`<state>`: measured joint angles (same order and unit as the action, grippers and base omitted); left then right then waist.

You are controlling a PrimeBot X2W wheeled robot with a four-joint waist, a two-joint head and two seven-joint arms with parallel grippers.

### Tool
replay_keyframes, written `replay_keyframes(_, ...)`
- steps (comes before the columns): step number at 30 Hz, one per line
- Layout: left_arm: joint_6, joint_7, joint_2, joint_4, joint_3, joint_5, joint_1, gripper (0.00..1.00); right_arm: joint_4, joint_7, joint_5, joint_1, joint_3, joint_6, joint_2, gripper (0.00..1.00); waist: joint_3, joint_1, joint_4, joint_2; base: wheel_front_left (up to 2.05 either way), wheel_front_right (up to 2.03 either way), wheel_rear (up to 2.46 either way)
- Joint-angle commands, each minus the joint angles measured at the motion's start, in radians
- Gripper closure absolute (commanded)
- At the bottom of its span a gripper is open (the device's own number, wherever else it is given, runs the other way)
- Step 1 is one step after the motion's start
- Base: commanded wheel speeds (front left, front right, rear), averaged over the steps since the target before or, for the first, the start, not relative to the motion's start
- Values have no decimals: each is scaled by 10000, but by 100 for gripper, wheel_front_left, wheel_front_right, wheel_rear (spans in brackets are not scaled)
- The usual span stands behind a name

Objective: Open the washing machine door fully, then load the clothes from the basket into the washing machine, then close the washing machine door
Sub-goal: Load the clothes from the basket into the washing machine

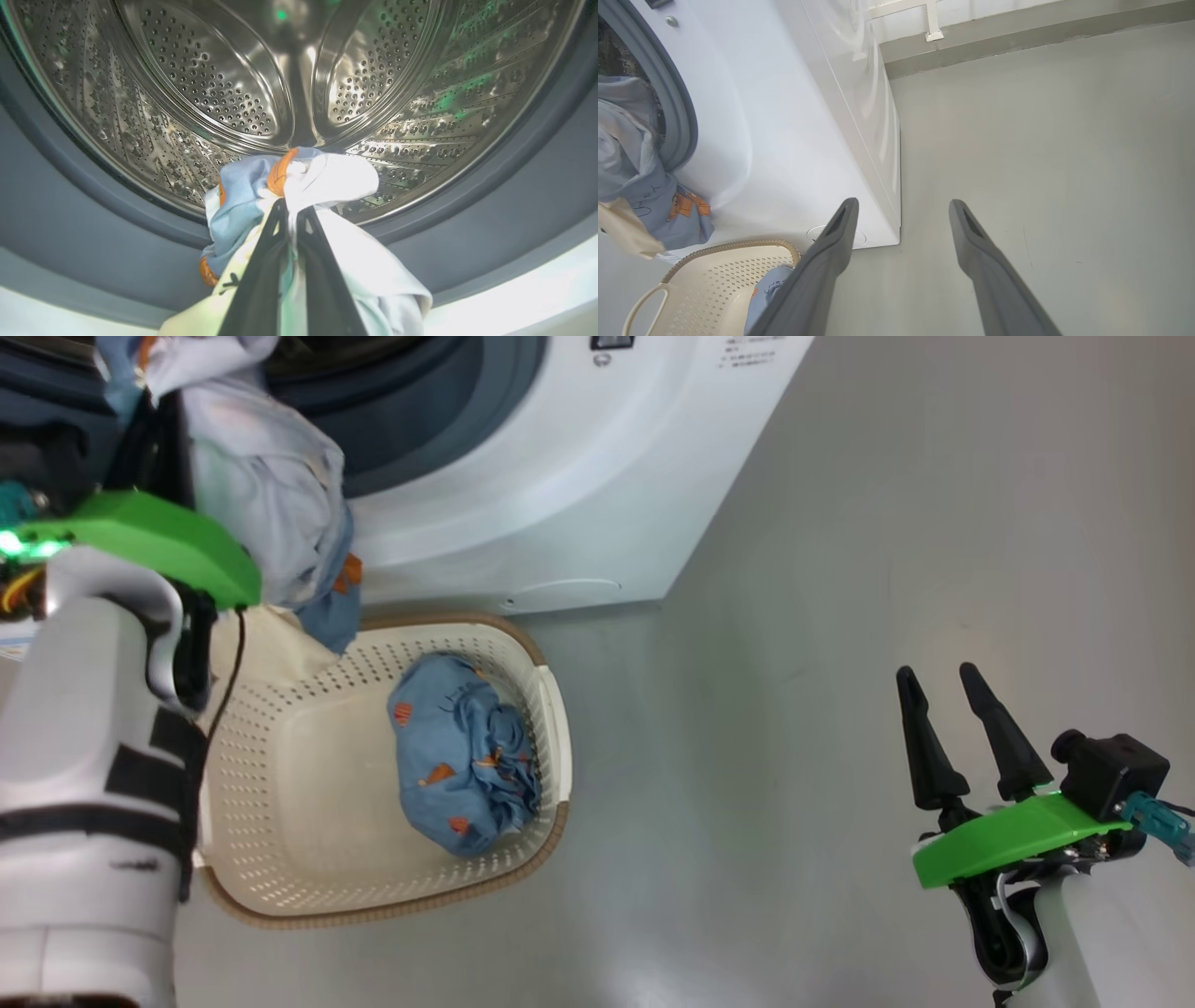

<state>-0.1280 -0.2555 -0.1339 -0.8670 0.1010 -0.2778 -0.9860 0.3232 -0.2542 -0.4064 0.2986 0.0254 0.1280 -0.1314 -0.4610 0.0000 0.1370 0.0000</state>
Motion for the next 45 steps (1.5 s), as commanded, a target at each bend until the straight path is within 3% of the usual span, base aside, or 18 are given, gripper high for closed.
replay_keyframes(1,-27,-63,-409,3,-216,-49,-386,100,-224,-76,36,63,261,27,-23,0,-225,0,174,0,0,0,0)
replay_keyframes(12,12,-63,-604,-1949,-157,191,-2023,100,-140,-76,-19,283,567,27,181,0,-490,0,693,0,0,0,0)
replay_keyframes(24,376,-63,-816,637,-790,821,-2301,100,-170,-76,-79,337,587,27,242,0,-641,0,916,0,0,0,0)
replay_keyframes(29,338,-63,-697,377,-885,1067,-1954,100,-167,-76,-93,316,621,27,279,0,-620,0,924,0,0,0,0)
replay_keyframes(30,322,-63,-660,122,-893,1063,-1925,65,-155,-76,-95,305,631,27,280,0,-605,0,918,0,0,0,0)
replay_keyframes(31,322,-63,-660,122,-893,1063,-1925,65,-155,-76,-95,305,631,27,280,0,-605,0,918,0,0,0,0)
replay_keyframes(32,308,-63,-653,-59,-857,1119,-1938,37,-146,-76,-101,297,639,27,278,0,-609,0,911,0,0,0,0)
replay_keyframes(34,293,-63,-629,-407,-915,1097,-1998,0,-135,-76,-108,298,664,27,280,0,-614,0,908,0,0,0,0)
replay_keyframes(45,196,-63,-552,-908,-1025,1176,-2140,0,-132,-76,-105,314,655,27,238,0,-587,0,821,0,0,0,0)
